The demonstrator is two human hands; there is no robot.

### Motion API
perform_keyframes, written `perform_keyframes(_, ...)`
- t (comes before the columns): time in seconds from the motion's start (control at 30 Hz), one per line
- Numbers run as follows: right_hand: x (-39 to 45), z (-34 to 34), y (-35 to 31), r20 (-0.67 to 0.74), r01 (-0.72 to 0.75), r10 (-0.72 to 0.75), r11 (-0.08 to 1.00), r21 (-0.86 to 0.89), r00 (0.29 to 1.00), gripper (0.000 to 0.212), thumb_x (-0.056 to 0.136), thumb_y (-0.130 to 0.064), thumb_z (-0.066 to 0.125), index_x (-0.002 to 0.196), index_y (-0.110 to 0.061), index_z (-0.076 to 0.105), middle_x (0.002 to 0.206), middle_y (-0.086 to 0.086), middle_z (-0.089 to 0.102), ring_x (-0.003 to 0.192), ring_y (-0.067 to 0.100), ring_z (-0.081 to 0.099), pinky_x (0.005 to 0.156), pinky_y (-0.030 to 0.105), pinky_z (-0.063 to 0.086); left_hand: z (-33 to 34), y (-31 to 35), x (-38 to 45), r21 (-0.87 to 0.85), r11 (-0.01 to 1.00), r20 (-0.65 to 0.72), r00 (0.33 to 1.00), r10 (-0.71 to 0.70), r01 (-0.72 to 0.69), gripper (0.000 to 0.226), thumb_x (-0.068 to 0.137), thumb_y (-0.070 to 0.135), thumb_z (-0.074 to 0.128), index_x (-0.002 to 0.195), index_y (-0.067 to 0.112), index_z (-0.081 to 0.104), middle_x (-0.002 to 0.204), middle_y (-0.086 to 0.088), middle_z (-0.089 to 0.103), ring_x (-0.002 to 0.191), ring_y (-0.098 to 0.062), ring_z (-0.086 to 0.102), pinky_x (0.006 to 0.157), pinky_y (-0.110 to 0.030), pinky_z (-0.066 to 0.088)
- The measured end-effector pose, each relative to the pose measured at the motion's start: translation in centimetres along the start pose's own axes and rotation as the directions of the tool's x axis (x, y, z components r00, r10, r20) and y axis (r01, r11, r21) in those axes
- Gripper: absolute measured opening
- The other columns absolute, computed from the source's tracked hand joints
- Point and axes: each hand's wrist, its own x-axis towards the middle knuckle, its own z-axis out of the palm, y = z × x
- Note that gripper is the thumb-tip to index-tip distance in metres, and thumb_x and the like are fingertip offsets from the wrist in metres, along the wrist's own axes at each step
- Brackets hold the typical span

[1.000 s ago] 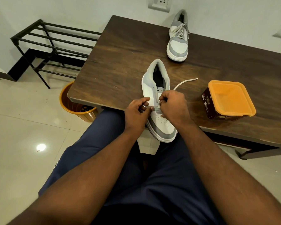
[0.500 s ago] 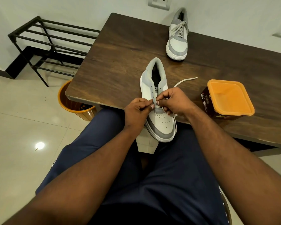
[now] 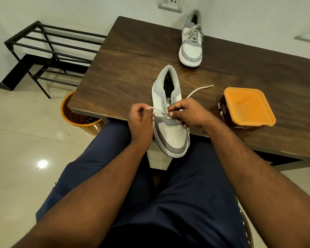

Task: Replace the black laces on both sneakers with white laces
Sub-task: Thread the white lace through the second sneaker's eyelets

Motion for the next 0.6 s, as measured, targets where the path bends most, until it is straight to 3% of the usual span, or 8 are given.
perform_keyframes(0.1,-0.1,0.0,0.6,-0.153,0.144,-0.159,0.984,-0.105,0.975,0.014,0.089,-0.008,0.067,0.097,-0.015,0.075,0.067,-0.017,0.065,0.054,-0.008,0.054,0.06,0.014,0.042,-1.0,-0.1,1.6,-0.172,0.976,-0.362,0.913,-0.188,0.132,0.013,0.1,0.011,0.045,0.095,0.021,0.051,0.092,-0.004,0.061,0.058,-0.008,0.058,0.051,-0.026,0.049)
perform_keyframes(0.17,0.0,-0.2,0.6,-0.207,0.222,-0.285,0.934,-0.281,0.936,0.02,0.087,-0.01,0.068,0.104,-0.018,0.075,0.084,-0.019,0.058,0.074,-0.01,0.054,0.072,0.01,0.04,-1.9,-0.2,2.6,-0.149,0.971,-0.48,0.845,-0.237,0.188,0.012,0.1,0.01,0.043,0.1,0.02,0.05,0.109,-0.009,0.06,0.056,-0.011,0.057,0.053,-0.03,0.049)
perform_keyframes(0.2,0.1,-0.3,0.5,-0.186,0.26,-0.346,0.891,-0.372,0.92,0.023,0.087,-0.01,0.068,0.108,-0.019,0.074,0.091,-0.015,0.054,0.082,-0.006,0.052,0.077,0.011,0.039,-2.2,-0.1,2.7,-0.11,0.98,-0.494,0.847,-0.199,0.166,0.016,0.099,0.006,0.045,0.105,0.02,0.049,0.122,-0.012,0.055,0.062,-0.014,0.06,0.057,-0.029,0.052)
perform_keyframes(0.27,0.2,-0.5,0.2,-0.099,0.303,-0.425,0.772,-0.558,0.9,0.029,0.087,-0.013,0.068,0.115,-0.022,0.072,0.106,-0.004,0.05,0.097,0.007,0.047,0.086,0.018,0.038,-2.2,0.5,2.0,0.066,0.997,-0.407,0.911,0.072,-0.049,0.042,0.089,-0.007,0.048,0.117,0.024,0.046,0.137,-0.01,0.046,0.096,-0.019,0.063,0.077,-0.023,0.054)
perform_keyframes(0.33,0.2,-0.6,-0.1,-0.062,0.271,-0.441,0.65,-0.71,0.895,0.029,0.088,-0.019,0.068,0.116,-0.026,0.07,0.117,0.0,0.047,0.106,0.017,0.043,0.088,0.025,0.038,-1.3,0.9,0.7,0.238,0.924,-0.114,0.936,0.332,-0.299,0.049,0.082,-0.013,0.048,0.119,0.018,0.052,0.129,-0.006,0.053,0.112,-0.012,0.054,0.093,-0.014,0.045)
perform_keyframes(0.43,0.3,-0.6,-0.2,-0.07,0.242,-0.421,0.641,-0.728,0.904,0.024,0.087,-0.026,0.069,0.111,-0.025,0.073,0.122,0.001,0.045,0.11,0.019,0.044,0.092,0.031,0.043,-0.2,0.1,-0.5,0.263,0.87,0.2,0.906,0.374,-0.417,0.034,0.087,-0.007,0.053,0.117,0.007,0.061,0.11,0.0,0.062,0.096,-0.015,0.061,0.081,-0.028,0.053)
perform_keyframes(0.5,0.4,-0.5,0.0,-0.078,0.246,-0.394,0.703,-0.667,0.916,0.024,0.086,-0.024,0.071,0.11,-0.022,0.073,0.121,0.001,0.044,0.11,0.015,0.047,0.09,0.025,0.04,0.0,-0.4,-0.6,0.289,0.874,0.264,0.91,0.319,-0.39,0.024,0.091,0.006,0.063,0.115,0.009,0.065,0.102,0.0,0.063,0.09,-0.009,0.06,0.076,-0.018,0.049)
perform_keyframes(0.6,0.3,-0.3,0.3,-0.138,0.231,-0.367,0.792,-0.565,0.92,0.019,0.087,-0.024,0.069,0.106,-0.023,0.074,0.111,-0.001,0.049,0.104,0.009,0.05,0.088,0.026,0.043,-0.3,-0.5,0.0,0.329,0.854,0.304,0.902,0.307,-0.402,0.004,0.088,0.01,0.069,0.091,0.008,0.071,0.085,0.0,0.061,0.075,-0.002,0.055,0.069,-0.006,0.039)
